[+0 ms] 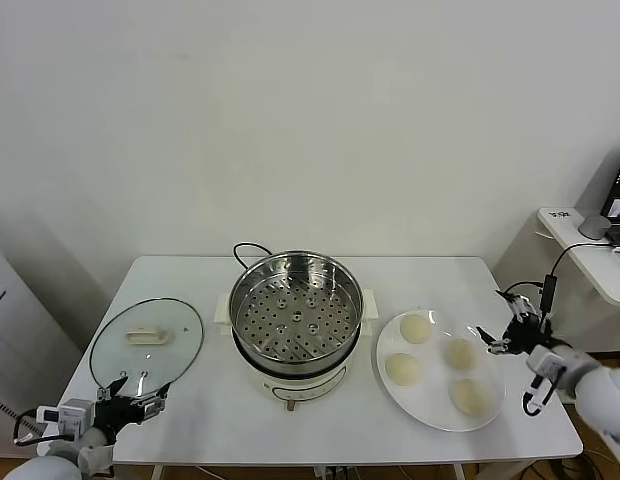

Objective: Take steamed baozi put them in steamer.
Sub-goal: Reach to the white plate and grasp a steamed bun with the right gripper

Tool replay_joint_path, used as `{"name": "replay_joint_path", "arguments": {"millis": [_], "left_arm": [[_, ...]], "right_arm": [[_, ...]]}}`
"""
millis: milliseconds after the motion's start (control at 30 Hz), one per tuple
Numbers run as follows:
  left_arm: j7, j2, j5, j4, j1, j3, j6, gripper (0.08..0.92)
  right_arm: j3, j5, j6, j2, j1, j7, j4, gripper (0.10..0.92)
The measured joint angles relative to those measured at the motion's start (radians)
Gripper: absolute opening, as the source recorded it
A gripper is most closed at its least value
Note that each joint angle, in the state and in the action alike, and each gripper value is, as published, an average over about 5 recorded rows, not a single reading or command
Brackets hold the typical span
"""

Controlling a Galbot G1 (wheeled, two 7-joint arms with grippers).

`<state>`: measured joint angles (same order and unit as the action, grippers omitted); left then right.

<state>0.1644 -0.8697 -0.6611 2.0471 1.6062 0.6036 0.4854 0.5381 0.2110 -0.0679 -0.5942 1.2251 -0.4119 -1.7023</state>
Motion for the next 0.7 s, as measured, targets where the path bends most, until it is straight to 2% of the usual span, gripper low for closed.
{"name": "replay_joint_path", "arguments": {"millis": [367,700], "left_arm": [[0.003,0.000,0.009,0.005,-0.012,-0.011,0.015,0.823],[0.003,0.005,0.016,0.006,-0.010,-0.012,0.022,0.823]], "right_arm": [[-0.435,-0.063,0.037,0.090,-0.471,-0.277,0.177,0.823],[-0.917,-0.168,0.066,0.036,-0.940,-0.489,0.387,0.823]]}}
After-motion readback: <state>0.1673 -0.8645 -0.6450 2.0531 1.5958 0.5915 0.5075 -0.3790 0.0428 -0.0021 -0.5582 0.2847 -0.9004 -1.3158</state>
